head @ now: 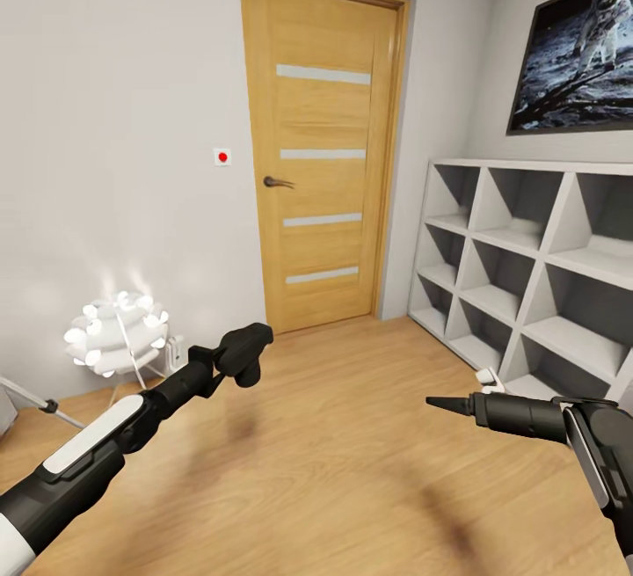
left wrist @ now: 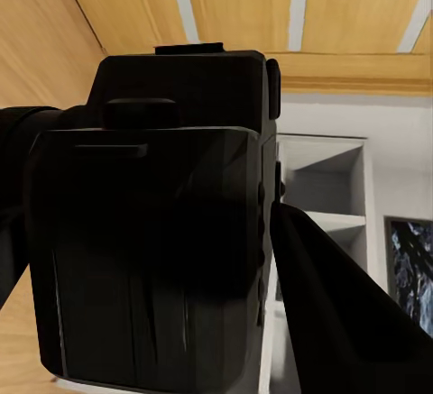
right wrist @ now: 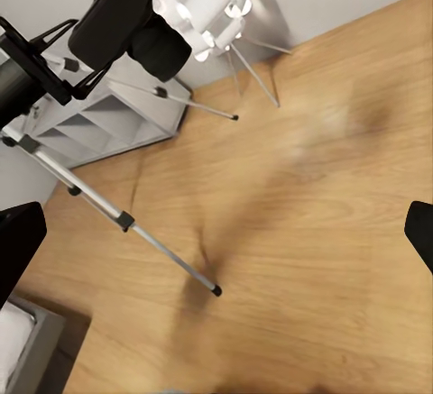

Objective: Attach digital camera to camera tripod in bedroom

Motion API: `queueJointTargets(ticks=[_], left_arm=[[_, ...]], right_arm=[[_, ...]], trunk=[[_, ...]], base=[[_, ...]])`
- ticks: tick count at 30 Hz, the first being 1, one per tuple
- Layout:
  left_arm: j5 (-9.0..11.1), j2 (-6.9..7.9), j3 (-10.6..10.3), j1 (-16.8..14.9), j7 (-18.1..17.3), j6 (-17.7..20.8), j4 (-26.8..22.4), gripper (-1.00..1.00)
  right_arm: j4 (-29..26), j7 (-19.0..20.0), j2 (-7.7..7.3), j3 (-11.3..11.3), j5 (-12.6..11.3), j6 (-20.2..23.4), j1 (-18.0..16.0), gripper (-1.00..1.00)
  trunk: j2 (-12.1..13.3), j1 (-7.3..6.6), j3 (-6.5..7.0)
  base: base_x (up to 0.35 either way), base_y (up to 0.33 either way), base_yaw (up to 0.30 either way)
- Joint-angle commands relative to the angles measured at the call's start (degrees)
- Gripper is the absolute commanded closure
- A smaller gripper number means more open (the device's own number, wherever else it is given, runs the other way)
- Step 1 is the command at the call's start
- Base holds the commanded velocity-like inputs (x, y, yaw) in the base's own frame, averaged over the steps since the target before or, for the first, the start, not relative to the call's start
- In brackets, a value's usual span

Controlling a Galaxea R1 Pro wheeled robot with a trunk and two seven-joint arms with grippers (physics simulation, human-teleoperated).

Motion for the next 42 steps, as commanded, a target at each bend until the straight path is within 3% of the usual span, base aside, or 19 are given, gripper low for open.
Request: queueJointTargets(ticks=[1,10,15,20,42], left_arm=[[0.31,0.06,-0.18,-0.07,-0.01,-0.33,-0.11,1.0],[0.23,0.05,-0.2,-0.07,-0.05,-0.3,-1.22,1.0],[0.23,-0.03,-0.21,-0.07,0.37,-0.37,-1.23,1.0],[0.18,-1.76,-0.2,-0.07,0.74,-0.39,-0.66,1.0],[0.15,-2.49,0.12,-0.07,0.61,-0.47,-0.51,1.0]], right_arm=[[0.0,-0.03,-0.01,-0.01,-0.22,0.45,-0.03,-1.0],[0.11,-1.28,0.06,-0.02,-0.23,0.34,-0.03,-1.0],[2.95,-7.31,0.12,0.04,-0.02,0.27,-0.03,-1.0],[3.65,-9.48,0.1,0.21,-0.15,0.27,-0.03,-1.0],[3.74,-9.93,0.08,0.17,0.08,0.34,-0.03,-1.0]], trunk=[[0.38,-0.23,0.12],[3.99,-2.21,1.74],[6.0,-3.31,2.63],[8.0,-4.41,3.53],[16.83,-9.24,7.48]], base=[[0.0,0.0,0.0],[0.0,0.0,0.0],[0.0,0.0,0.0],[0.0,0.0,0.0],[0.0,0.0,0.0]])
